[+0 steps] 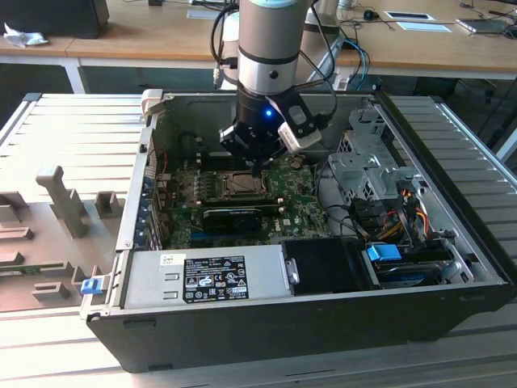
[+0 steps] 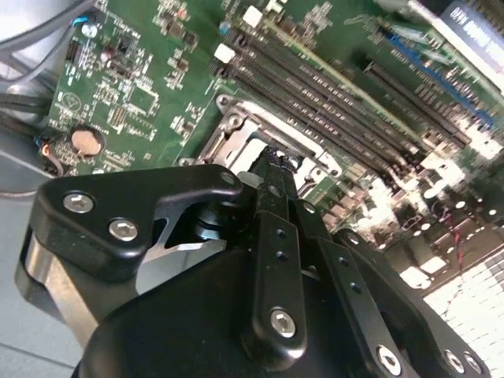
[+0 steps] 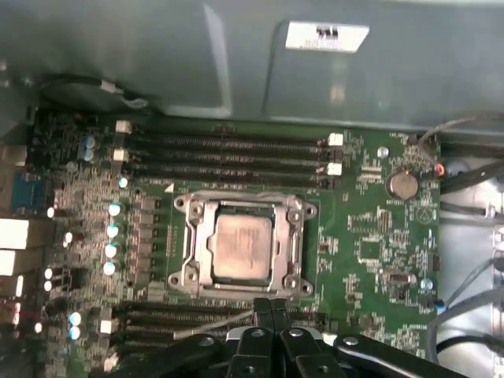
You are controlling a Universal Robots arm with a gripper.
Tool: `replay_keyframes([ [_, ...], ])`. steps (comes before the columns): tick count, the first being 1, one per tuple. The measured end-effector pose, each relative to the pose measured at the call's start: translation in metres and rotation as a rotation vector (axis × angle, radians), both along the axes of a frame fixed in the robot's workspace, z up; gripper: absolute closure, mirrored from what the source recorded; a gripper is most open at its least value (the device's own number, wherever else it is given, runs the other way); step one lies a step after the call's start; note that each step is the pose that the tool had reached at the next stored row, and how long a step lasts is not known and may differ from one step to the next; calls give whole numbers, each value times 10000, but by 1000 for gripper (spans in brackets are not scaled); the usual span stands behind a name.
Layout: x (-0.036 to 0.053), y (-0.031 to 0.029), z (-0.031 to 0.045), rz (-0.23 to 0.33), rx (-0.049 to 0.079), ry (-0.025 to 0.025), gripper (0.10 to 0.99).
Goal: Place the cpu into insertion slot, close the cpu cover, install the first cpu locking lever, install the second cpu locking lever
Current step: 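Install the second cpu locking lever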
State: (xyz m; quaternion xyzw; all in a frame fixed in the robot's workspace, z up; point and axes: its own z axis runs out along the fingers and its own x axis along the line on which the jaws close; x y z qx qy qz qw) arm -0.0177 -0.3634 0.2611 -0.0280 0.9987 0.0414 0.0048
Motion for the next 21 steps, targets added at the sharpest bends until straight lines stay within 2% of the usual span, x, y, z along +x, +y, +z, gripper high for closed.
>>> replay_keyframes([
  [3,-21,-63,-23,-1,99,8,980],
  [4,-62,-106,-49,2,142,8,980],
  [13,-132,-126,-95,7,183,9,980],
  [15,-147,-136,-109,6,246,9,980],
  [16,-162,-140,-120,6,330,9,980],
  [18,-190,-145,-133,5,410,9,980],
  [21,-278,-150,-178,7,445,9,980],
])
